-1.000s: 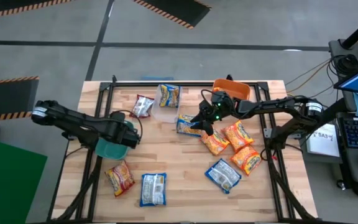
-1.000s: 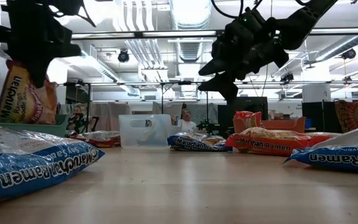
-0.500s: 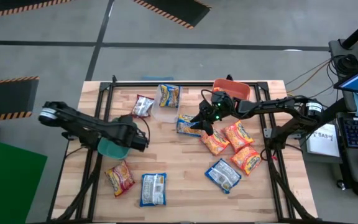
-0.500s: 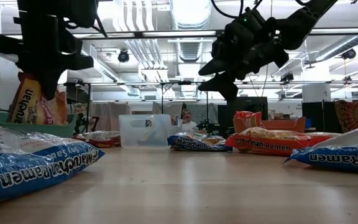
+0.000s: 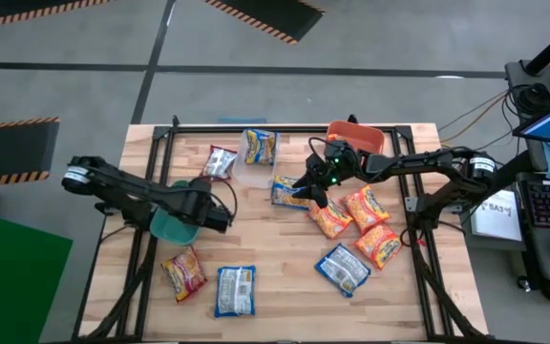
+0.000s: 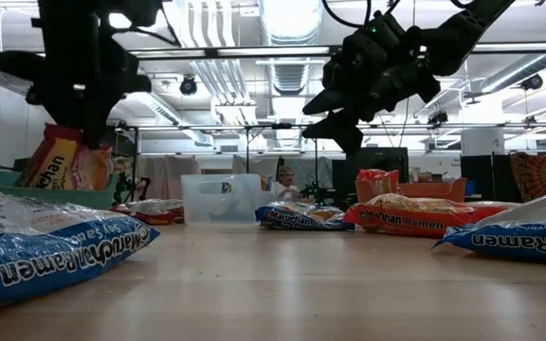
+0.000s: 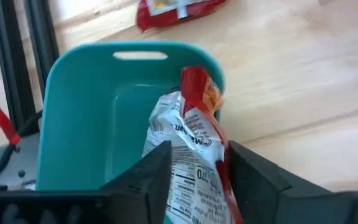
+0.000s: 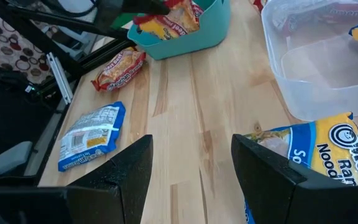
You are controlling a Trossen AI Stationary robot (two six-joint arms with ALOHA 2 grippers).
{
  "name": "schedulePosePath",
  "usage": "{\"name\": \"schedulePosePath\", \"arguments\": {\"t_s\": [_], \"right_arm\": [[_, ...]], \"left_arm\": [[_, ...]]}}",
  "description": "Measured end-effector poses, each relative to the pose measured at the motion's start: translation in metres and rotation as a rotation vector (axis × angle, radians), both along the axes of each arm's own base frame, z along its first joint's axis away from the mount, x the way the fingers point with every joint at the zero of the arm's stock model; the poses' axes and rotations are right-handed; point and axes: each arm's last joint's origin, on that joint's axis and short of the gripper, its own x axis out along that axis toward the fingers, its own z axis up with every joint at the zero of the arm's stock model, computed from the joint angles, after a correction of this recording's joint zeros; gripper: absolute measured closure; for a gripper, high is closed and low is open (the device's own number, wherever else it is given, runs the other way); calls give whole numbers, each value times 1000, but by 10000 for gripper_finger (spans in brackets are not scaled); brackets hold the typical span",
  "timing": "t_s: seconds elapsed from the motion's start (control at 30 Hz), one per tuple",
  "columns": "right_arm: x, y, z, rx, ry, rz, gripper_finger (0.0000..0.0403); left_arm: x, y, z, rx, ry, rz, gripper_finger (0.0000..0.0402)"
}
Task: Sort Maruchan noodles
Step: Put the red noodle pack into the blue bin, then put the blue noodle pack into the transparent bin
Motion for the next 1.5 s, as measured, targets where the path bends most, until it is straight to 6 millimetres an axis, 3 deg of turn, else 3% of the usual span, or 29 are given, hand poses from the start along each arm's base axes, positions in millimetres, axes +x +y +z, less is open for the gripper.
{"name": "schedulePosePath", "arguments": {"t_s": [0.23,0.4,0.57,0.67,0.83,1.03,1.17,1.33,1.5], "right_arm": [[0,0,0,0,0,0,197],[0,0,0,1,0,0,197],[0,0,-1,10,9,-3,197],[-1,0,-2,11,23,-1,197],[-1,0,-3,3,29,4,197],[-1,0,-3,2,27,4,197],[-1,0,-3,2,25,4,197],[-1,0,-2,-1,19,4,197],[-1,0,-2,-1,19,4,197]], "left_arm": [[11,1,35,103,-1,-228,227],[26,1,59,221,-49,-436,228],[27,0,67,177,-27,-502,238],[13,2,58,114,84,-428,249],[-12,5,25,33,263,-238,281],[-27,6,-23,-10,306,-160,325],[-32,6,-44,-56,288,-133,347],[-30,4,-50,-95,248,-121,364],[-25,5,-40,-37,197,-154,364]]}}
